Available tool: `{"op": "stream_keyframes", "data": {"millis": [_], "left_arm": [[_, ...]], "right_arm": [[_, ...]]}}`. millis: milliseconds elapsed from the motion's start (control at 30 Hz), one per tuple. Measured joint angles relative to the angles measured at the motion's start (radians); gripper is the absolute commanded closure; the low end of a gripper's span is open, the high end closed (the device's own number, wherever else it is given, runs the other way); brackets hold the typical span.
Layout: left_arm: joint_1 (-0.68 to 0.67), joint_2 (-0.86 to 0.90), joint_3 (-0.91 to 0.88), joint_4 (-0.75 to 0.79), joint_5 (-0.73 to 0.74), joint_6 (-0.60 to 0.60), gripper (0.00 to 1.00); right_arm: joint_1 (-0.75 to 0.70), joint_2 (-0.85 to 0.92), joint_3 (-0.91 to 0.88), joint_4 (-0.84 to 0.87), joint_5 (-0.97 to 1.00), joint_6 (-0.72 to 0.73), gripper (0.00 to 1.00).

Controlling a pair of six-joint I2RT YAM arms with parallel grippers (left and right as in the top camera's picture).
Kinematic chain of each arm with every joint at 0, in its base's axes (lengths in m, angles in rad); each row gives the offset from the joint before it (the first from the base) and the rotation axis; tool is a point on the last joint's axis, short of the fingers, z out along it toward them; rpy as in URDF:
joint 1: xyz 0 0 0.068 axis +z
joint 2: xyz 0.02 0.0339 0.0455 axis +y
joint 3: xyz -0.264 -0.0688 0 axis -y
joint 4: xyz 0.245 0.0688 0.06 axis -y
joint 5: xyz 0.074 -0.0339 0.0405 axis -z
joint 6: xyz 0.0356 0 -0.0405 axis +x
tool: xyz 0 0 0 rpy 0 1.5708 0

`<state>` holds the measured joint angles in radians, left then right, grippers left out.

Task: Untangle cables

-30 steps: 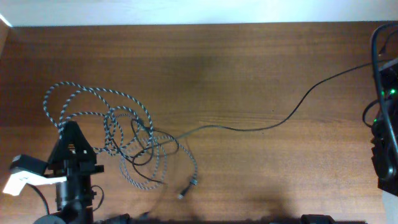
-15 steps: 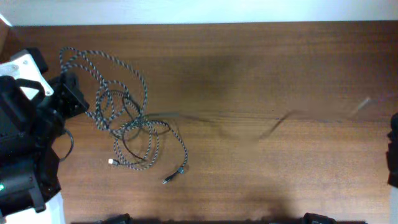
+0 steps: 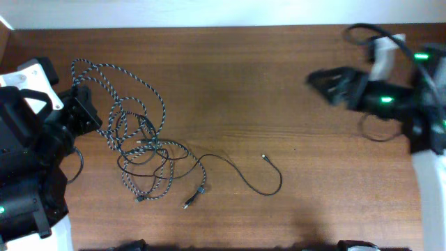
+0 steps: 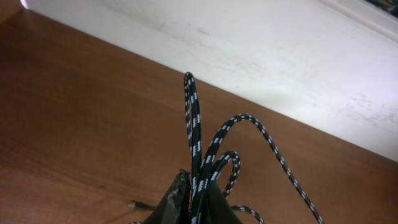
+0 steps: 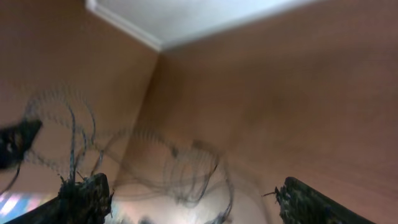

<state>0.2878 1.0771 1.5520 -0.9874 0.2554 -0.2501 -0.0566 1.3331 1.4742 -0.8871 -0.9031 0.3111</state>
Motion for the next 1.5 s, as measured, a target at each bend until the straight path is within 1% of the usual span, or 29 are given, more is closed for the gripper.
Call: {"op": "stream_keyframes", "data": {"millis": [33,67,100,167,233,267,300,333,467,533,600,633,667,700,733,800,867,900,933,967,1000,1033,1100,1167,1200,1300,1433,1467,1500], "left_arm": [[0.000,0.000,0.000,0.000,0.000,0.000,1.00],[0.000,0.000,0.000,0.000,0.000,0.000,1.00],[0.000,0.000,0.000,0.000,0.000,0.000,1.00],[0.000,0.000,0.000,0.000,0.000,0.000,1.00],[0.000,0.000,0.000,0.000,-0.001,0.000,1.00],[0.000,0.000,0.000,0.000,-0.011,-0.023,1.00],[0.000,0.000,0.000,-0.003,-0.037,-0.084,1.00],[0.000,0.000,0.000,-0.013,-0.071,-0.174,1.00],[0.000,0.021,0.000,-0.080,-0.110,-0.462,1.00],[0.000,0.031,0.000,-0.112,-0.111,-0.551,1.00],[0.000,0.032,0.000,-0.116,-0.114,-0.608,1.00],[0.000,0.032,0.000,-0.116,-0.114,-0.615,1.00],[0.000,0.032,0.000,-0.116,-0.113,-0.618,1.00],[0.000,0.032,0.000,-0.117,-0.106,-0.626,1.00],[0.000,0.032,0.000,-0.116,-0.102,-0.627,1.00],[0.000,0.032,0.000,-0.127,-0.095,-0.630,1.00],[0.000,0.032,0.000,-0.140,-0.094,-0.612,1.00],[0.000,0.032,0.000,-0.160,-0.095,-0.564,1.00],[0.000,0.032,0.000,-0.187,-0.106,-0.521,1.00],[0.000,0.032,0.000,-0.211,-0.124,-0.498,1.00],[0.000,0.033,0.001,-0.240,-0.156,-0.481,1.00],[0.000,0.034,0.001,-0.254,-0.182,-0.472,1.00],[0.000,0.041,0.002,-0.265,-0.231,-0.463,1.00],[0.000,0.066,0.002,-0.266,-0.238,-0.460,1.00],[0.000,0.081,0.002,-0.266,-0.243,-0.457,1.00],[0.000,0.124,0.002,-0.266,-0.261,-0.452,1.00],[0.000,0.126,0.002,-0.291,-0.265,-0.449,1.00],[0.000,0.126,0.002,-0.292,-0.266,-0.449,1.00],[0.000,0.126,0.002,-0.294,-0.267,-0.449,1.00]], "right_arm": [[0.051,0.037,0.000,-0.010,-0.029,-0.012,0.13],[0.109,0.087,0.000,-0.014,-0.068,-0.032,0.17],[0.182,0.151,0.000,0.002,-0.126,-0.054,0.18],[0.285,0.220,-0.001,0.037,-0.218,-0.078,0.18],[0.348,0.233,-0.001,0.043,-0.254,-0.095,0.18],[0.354,0.233,-0.001,0.043,-0.263,-0.125,0.18],[0.434,0.233,-0.001,0.054,-0.268,-0.149,0.18],[0.509,0.233,-0.001,0.095,-0.249,-0.181,0.18],[0.647,0.234,-0.003,0.235,-0.183,-0.208,0.19],[0.705,0.235,-0.004,0.341,-0.078,-0.175,0.26],[0.790,0.243,-0.006,0.487,0.082,-0.080,0.40],[0.803,0.248,-0.006,0.497,0.103,-0.061,0.45],[0.823,0.265,-0.006,0.541,0.124,-0.046,0.58],[0.843,0.287,-0.006,0.552,0.142,-0.032,0.81],[0.859,0.309,-0.006,0.556,0.163,-0.019,0.95],[0.877,0.354,-0.006,0.551,0.230,0.001,0.96],[0.861,0.353,-0.006,0.501,0.416,0.003,0.96],[0.818,0.343,-0.006,0.448,0.535,0.004,0.96],[0.711,0.293,-0.008,0.348,0.691,0.003,0.96],[0.640,0.252,-0.008,0.319,0.758,0.003,0.96],[0.454,0.147,-0.007,0.254,0.859,0.011,0.96],[0.370,0.096,-0.007,0.235,0.913,0.022,0.96],[0.130,0.017,-0.005,0.151,0.972,0.030,0.96],[-0.049,0.003,-0.004,0.060,0.979,0.030,0.96],[-0.141,0.006,-0.004,0.045,0.994,0.031,0.96],[-0.330,0.006,-0.005,0.063,1.019,0.033,0.96],[-0.579,0.028,-0.006,0.282,1.062,0.033,0.96],[-0.616,0.053,-0.006,0.309,1.064,0.033,0.96],[-0.673,0.123,-0.006,0.335,1.067,0.032,0.96]]}}
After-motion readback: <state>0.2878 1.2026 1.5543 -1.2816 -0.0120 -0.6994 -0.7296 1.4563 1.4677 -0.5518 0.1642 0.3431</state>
